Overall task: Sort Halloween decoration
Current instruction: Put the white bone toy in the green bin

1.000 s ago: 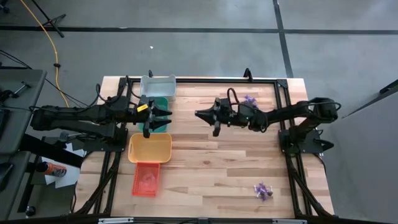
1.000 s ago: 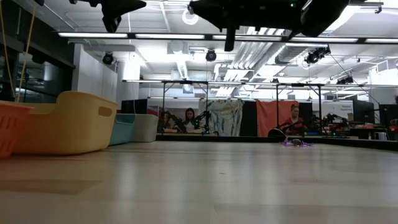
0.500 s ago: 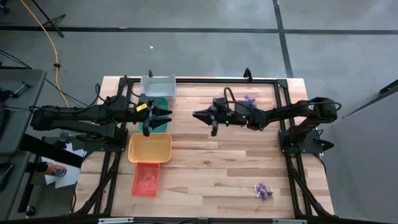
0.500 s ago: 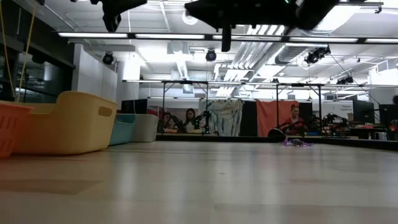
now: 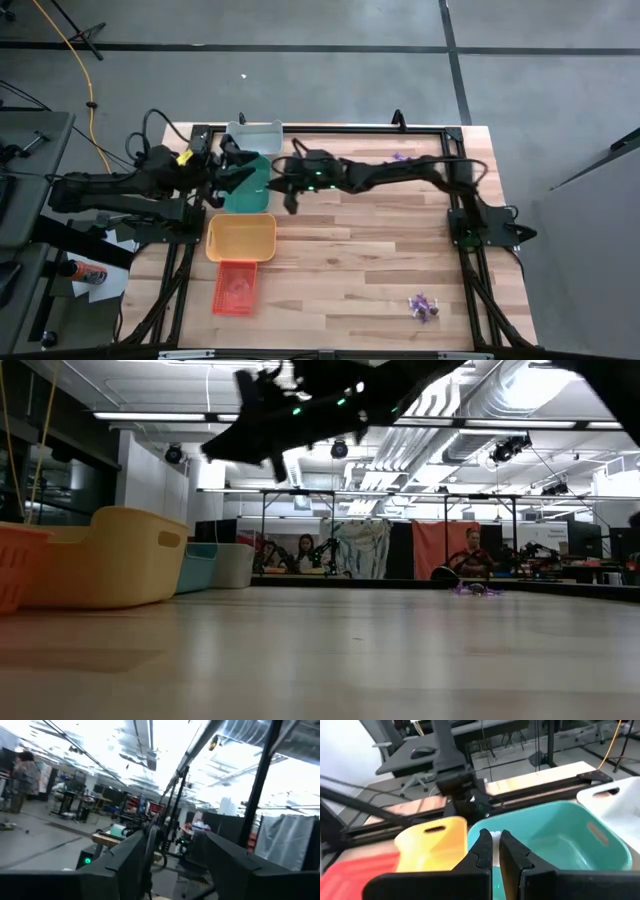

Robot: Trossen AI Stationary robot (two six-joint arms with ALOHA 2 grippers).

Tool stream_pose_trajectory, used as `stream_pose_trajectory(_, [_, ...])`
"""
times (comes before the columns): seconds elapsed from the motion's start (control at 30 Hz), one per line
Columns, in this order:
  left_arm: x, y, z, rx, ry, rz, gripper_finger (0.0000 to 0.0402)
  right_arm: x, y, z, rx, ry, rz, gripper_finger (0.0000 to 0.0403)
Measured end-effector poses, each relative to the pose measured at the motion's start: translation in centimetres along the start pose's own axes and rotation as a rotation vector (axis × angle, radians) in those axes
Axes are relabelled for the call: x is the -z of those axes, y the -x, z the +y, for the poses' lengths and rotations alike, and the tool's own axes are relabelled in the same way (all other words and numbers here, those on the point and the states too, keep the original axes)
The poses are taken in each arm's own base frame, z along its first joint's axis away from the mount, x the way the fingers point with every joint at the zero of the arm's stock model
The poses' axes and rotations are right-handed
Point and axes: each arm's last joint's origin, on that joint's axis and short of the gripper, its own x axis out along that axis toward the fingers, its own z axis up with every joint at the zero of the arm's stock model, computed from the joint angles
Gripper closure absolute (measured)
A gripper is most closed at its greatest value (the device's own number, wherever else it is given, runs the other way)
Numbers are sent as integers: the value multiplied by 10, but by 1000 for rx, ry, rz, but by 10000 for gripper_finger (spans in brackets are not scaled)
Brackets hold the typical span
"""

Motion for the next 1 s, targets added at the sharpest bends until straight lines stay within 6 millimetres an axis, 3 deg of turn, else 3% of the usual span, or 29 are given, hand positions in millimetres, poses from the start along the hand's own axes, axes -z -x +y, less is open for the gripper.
stream_pose_trajectory(0.23, [-2, 0, 0, -15, 1, -26, 208, 17, -58, -13, -20, -1, -14, 402])
stream_pose_trajectory(0.43, [-5, 1, -1, -7, 3, -54, 208, 30, -90, -28, -6, -135, 5, 393])
stream_pose_trajectory(0.6, [-8, 1, -2, 2, -10, -84, 208, 29, -95, -35, 19, -206, 13, 354])
stream_pose_trajectory(0.9, [-8, 1, -2, 0, -45, -83, 208, 33, -94, -43, 26, -180, 62, 222])
stream_pose_trajectory(1.0, [-8, 1, -2, 3, 15, -83, 208, 27, -90, -48, -28, -208, 81, 196])
